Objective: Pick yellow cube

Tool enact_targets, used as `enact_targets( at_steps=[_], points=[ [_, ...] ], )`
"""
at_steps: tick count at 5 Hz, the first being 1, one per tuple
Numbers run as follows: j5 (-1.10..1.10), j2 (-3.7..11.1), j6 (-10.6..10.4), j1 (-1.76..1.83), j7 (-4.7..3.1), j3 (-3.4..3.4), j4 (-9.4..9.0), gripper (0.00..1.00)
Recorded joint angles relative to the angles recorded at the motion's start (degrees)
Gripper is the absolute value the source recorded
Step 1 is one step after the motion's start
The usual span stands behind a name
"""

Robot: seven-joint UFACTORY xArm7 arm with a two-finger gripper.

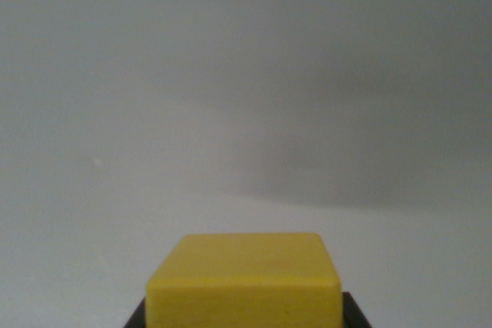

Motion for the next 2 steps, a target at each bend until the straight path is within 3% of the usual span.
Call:
enact_targets(
  at_steps=[1,2],
  points=[
    [0.00,0.00,0.00,0.00,0.00,0.00,0.00,1.00],
    [-0.23,-0.83,2.51,0.01,0.26,0.00,1.69,1.00]
  ],
)
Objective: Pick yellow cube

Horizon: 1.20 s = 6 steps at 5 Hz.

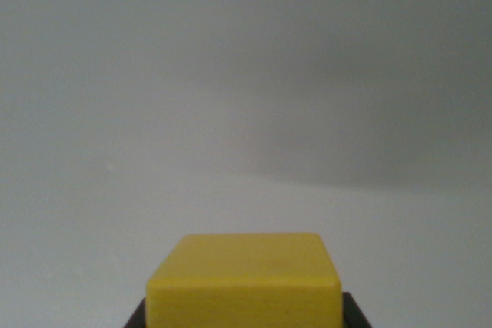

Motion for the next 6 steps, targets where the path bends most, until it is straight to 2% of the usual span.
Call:
enact_targets(
  at_steps=[1,2,3,4,5,6],
  points=[
    [0.00,0.00,0.00,0.00,0.00,0.00,0.00,1.00],
    [-0.24,-0.86,2.59,0.01,0.26,0.00,1.75,1.00],
    [-0.24,-0.86,2.59,0.01,0.26,0.00,1.75,1.00],
    [-0.46,-1.69,5.10,0.03,0.52,0.01,3.44,1.00],
    [-0.46,-1.69,5.10,0.03,0.52,0.01,3.44,1.00],
    [-0.72,-2.63,7.93,0.04,0.81,0.01,5.34,1.00]
  ],
)
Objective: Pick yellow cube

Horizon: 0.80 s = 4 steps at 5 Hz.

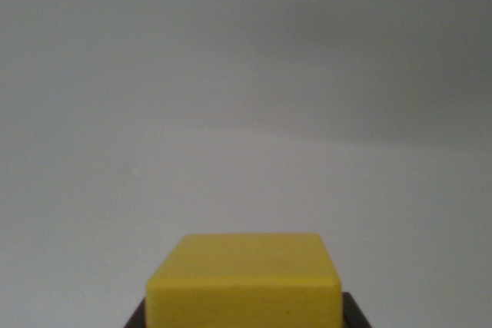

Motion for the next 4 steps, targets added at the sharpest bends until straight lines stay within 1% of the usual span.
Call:
enact_targets(
  at_steps=[1,2,3,4],
  points=[
    [0.00,0.00,0.00,0.00,0.00,0.00,0.00,1.00],
    [-0.25,-0.90,2.71,0.01,0.28,0.00,1.83,1.00],
    [-0.25,-0.90,2.71,0.01,0.28,0.00,1.83,1.00],
    [-0.48,-1.76,5.29,0.03,0.54,0.01,3.57,1.00]
  ],
)
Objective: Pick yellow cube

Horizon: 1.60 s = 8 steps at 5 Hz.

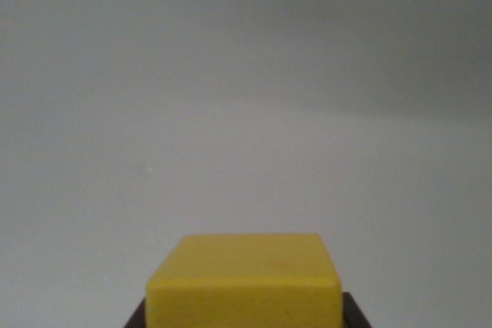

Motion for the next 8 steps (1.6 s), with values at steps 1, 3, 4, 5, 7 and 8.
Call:
enact_targets(
  at_steps=[1,3,4,5,7,8],
  points=[
    [0.00,0.00,0.00,0.00,0.00,0.00,0.00,1.00],
    [-0.25,-0.91,2.73,0.01,0.28,0.00,1.84,1.00],
    [-0.49,-1.79,5.40,0.03,0.55,0.01,3.64,1.00],
    [-0.49,-1.79,5.40,0.03,0.55,0.01,3.64,1.00],
    [-0.72,-2.64,7.94,0.04,0.81,0.01,5.35,1.00],
    [-0.95,-3.48,10.49,0.05,1.07,0.01,7.07,1.00]
  ],
)
